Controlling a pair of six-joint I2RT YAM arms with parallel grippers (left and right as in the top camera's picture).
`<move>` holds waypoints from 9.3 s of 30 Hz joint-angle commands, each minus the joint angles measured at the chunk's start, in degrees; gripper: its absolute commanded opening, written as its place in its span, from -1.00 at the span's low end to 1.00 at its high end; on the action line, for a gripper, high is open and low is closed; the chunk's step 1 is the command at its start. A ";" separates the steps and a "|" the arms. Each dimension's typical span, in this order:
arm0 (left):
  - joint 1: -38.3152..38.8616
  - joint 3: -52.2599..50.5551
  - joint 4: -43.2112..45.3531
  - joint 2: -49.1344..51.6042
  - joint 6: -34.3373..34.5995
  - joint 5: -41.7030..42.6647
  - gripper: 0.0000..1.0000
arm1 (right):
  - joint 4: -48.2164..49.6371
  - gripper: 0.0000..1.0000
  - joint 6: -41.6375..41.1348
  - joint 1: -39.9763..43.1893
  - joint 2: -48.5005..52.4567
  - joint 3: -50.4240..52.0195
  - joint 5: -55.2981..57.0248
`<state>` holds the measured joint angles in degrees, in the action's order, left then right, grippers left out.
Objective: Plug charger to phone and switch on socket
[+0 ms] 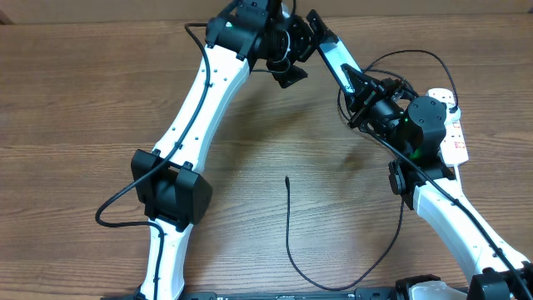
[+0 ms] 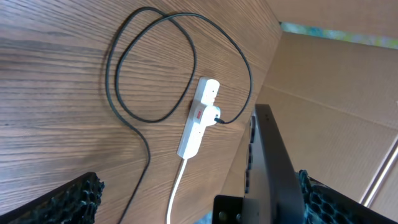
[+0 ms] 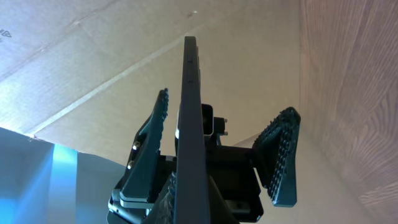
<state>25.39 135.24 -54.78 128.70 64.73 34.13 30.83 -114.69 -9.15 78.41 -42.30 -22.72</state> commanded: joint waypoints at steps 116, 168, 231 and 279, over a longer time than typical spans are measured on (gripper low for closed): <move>3.26 1.14 2.82 0.31 9.22 -3.72 -0.69 | 1.27 -0.92 -1.03 -1.40 -0.17 -0.81 -4.35; -18.73 1.14 -2.27 0.31 -21.75 23.91 -0.92 | -5.73 1.00 21.42 -1.14 -0.17 -0.81 -3.76; -21.29 1.11 -9.75 0.31 -42.95 25.20 -0.92 | -79.06 0.95 85.53 -29.05 25.83 -25.97 20.48; -21.29 1.09 -9.27 0.31 -41.38 23.93 -0.92 | -77.61 -0.37 84.67 -29.11 31.04 -25.99 18.78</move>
<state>4.36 135.26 -64.31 128.73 23.40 56.97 -47.07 -29.98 -38.09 108.84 -67.70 -3.73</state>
